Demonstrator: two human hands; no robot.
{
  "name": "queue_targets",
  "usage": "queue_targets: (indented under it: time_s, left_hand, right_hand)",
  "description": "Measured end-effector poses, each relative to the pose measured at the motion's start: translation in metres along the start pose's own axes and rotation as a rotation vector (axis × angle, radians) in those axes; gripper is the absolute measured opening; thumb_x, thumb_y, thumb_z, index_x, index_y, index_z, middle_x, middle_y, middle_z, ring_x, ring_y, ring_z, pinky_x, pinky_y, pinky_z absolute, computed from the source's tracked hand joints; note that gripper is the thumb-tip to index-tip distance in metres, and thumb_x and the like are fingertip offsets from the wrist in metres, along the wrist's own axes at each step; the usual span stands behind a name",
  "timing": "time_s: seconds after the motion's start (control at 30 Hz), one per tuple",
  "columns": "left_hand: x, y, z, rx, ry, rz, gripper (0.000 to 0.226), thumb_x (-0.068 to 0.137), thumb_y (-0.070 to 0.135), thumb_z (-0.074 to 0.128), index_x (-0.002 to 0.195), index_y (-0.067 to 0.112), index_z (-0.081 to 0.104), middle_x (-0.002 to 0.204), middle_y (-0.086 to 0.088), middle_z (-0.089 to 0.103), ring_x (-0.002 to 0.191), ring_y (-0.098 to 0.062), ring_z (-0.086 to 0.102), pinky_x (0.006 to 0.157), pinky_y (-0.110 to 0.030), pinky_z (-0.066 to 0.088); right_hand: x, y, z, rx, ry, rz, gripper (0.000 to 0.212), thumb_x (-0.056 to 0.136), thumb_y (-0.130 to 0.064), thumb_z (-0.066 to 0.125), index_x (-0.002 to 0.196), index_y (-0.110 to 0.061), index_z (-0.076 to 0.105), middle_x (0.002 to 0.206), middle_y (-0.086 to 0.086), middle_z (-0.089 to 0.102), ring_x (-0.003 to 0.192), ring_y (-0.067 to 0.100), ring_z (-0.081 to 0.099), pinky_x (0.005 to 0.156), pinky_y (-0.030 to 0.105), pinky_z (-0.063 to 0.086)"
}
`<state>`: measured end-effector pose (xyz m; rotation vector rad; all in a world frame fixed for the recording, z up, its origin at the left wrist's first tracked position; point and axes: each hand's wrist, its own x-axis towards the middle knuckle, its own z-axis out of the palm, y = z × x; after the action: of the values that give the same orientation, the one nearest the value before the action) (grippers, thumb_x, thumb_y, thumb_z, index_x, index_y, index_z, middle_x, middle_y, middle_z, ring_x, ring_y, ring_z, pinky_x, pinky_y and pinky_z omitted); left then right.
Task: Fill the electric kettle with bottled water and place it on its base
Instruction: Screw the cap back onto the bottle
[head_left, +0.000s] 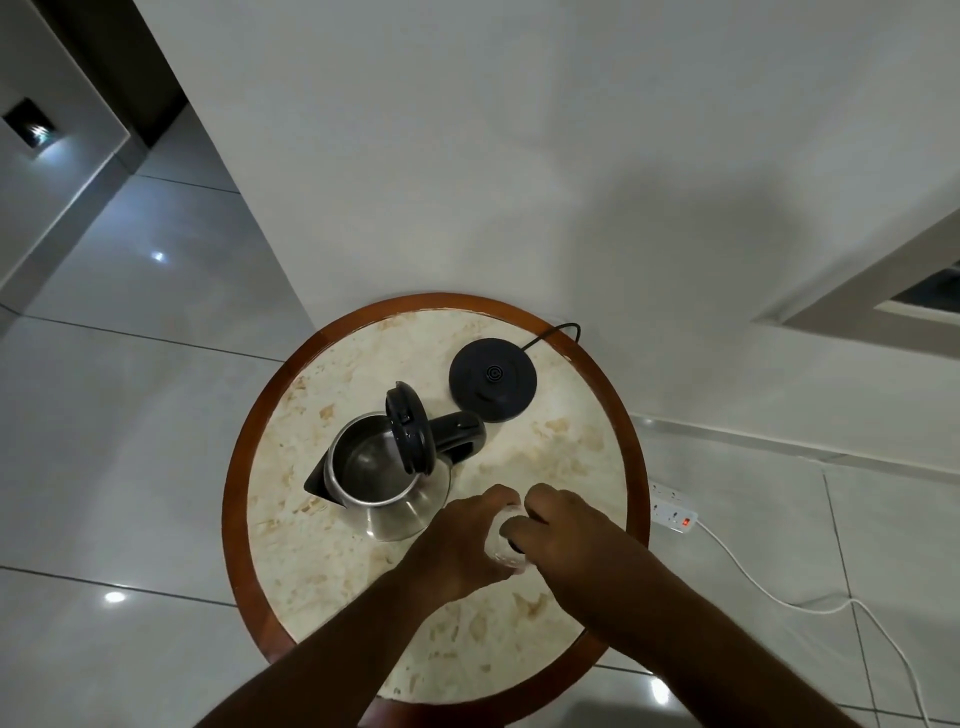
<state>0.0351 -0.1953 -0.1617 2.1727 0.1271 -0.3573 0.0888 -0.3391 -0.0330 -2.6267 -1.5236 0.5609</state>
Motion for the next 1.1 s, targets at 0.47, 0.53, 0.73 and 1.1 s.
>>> queue_targets:
  time_s: [0.47,0.53,0.73,1.1]
  left_hand:
    - [0.007,-0.007,0.001,0.042,-0.008,0.037,0.06,0.066,0.049,0.081,0.113,0.036,0.046,0.11,0.009,0.068,0.095,-0.008,0.065,0.082,-0.028,0.057]
    - [0.008,-0.007,0.003,0.051,-0.013,0.05,0.063,0.067,0.048,0.081,0.117,0.032,0.047,0.114,0.007,0.068,0.099,-0.011,0.066,0.084,-0.029,0.057]
    - [0.011,0.0,0.006,0.034,-0.014,0.07,0.062,0.07,0.048,0.078,0.12,0.03,0.047,0.117,0.005,0.067,0.101,-0.012,0.065,0.085,-0.024,0.055]
    - [0.03,0.01,0.018,0.039,-0.104,0.064,0.058,0.064,0.053,0.075,0.108,0.038,0.041,0.1,0.009,0.067,0.08,-0.006,0.063,0.065,-0.009,0.047]
  right_hand:
    - [0.006,0.018,0.014,0.044,-0.086,0.007,0.049,0.085,-0.014,0.07,0.131,-0.012,0.052,0.119,0.011,0.063,0.097,0.018,0.063,0.082,0.02,0.046]
    - [0.005,0.015,0.013,0.012,-0.054,0.024,0.045,0.065,-0.025,0.087,0.105,-0.014,0.07,0.092,0.006,0.072,0.077,0.014,0.069,0.064,0.021,0.055]
    - [-0.002,0.019,0.029,0.216,-0.001,0.181,0.039,0.093,-0.031,0.059,0.128,-0.018,0.049,0.118,0.006,0.061,0.093,0.018,0.061,0.077,0.023,0.048]
    - [-0.017,0.023,0.05,0.312,0.08,0.337,0.043,0.093,-0.037,0.058,0.128,-0.013,0.049,0.124,0.008,0.061,0.1,0.018,0.064,0.083,0.024,0.051]
